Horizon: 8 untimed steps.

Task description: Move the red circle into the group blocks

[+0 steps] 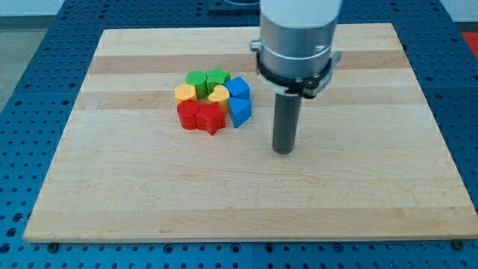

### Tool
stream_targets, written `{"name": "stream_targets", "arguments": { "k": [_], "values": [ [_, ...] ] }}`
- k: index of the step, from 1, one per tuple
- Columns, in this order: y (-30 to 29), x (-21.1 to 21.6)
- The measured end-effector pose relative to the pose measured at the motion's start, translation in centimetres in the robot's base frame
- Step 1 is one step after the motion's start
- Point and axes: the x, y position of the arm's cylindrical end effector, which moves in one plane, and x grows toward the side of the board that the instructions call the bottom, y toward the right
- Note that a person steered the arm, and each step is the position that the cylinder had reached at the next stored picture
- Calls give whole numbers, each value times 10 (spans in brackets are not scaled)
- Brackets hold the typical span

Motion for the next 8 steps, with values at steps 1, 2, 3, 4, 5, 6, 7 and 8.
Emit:
{"name": "stream_targets", "arguments": {
  "k": [1, 2, 3, 4, 5, 6, 7, 8],
  "values": [
    [4, -22],
    [4, -33],
    [-7, -35],
    [-7, -50],
    [-7, -70],
    [-25, -71],
    [-46, -71],
    [-61, -71]
  ]
}}
